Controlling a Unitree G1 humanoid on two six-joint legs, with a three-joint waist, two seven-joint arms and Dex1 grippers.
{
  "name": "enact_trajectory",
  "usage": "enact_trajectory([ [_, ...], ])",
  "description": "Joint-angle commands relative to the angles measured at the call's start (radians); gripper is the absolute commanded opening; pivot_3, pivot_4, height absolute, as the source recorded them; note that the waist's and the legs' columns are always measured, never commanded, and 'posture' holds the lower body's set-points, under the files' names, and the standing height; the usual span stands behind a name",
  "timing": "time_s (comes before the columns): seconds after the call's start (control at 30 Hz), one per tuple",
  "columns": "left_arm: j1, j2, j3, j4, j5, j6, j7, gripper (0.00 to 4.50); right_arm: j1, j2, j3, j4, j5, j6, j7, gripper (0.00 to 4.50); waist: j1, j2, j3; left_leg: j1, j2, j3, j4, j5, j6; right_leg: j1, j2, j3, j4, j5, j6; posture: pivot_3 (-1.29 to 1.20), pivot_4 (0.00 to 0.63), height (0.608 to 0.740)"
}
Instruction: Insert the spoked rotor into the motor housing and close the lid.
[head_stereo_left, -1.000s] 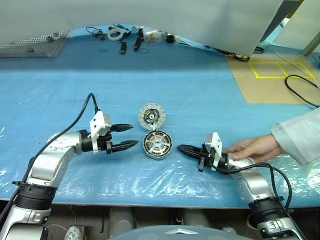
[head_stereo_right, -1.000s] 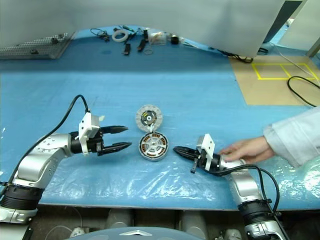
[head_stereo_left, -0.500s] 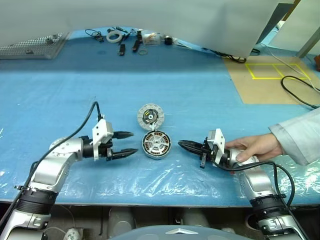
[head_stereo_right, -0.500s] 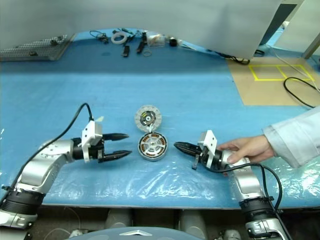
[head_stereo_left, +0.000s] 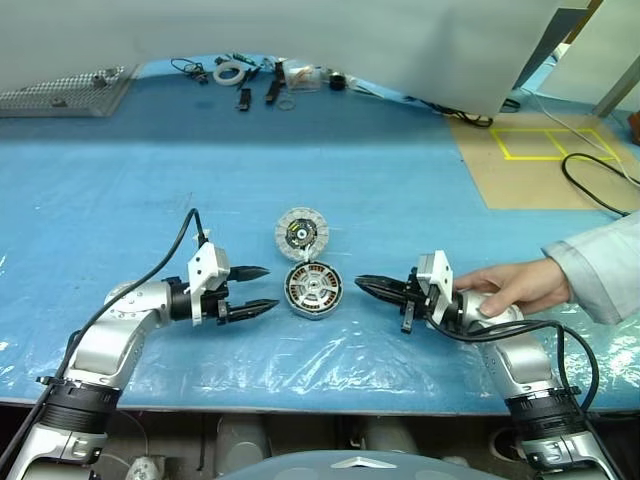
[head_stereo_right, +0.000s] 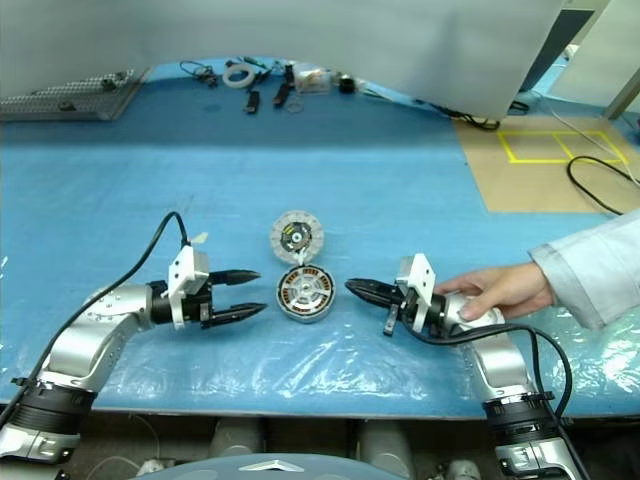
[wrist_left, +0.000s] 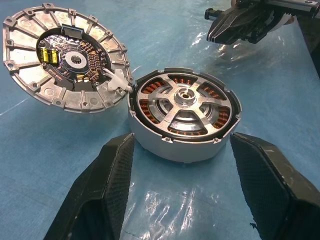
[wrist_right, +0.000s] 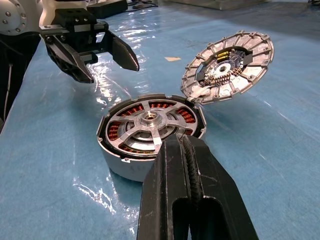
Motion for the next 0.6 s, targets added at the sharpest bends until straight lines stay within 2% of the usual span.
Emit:
enact_trajectory([
  [0.03, -0.004, -0.003, 0.011, -0.021, -0.007, -0.017, 0.004, 3.20, -0.004, -0.005, -0.006, -0.065, 0.031, 0.037, -0.011, 0.00, 0.000, 0.000, 0.000, 0.000, 0.000, 0.000, -0.001, 0.000, 0.000, 0.000, 0.000, 0.000, -0.001, 0.000, 0.000, 0.00, 0.150, 0.740],
  [0.6, -0.017, -0.005, 0.017, -0.010, -0.008, -0.018, 0.004, 3.20, -0.006, -0.004, 0.000, -0.087, 0.031, 0.058, -0.021, 0.00, 0.001, 0.002, 0.001, -0.001, -0.001, 0.001, -0.008, 0.000, -0.001, -0.002, 0.000, -0.001, -0.007, 0.000, 0.000, 0.00, 0.150, 0.740],
])
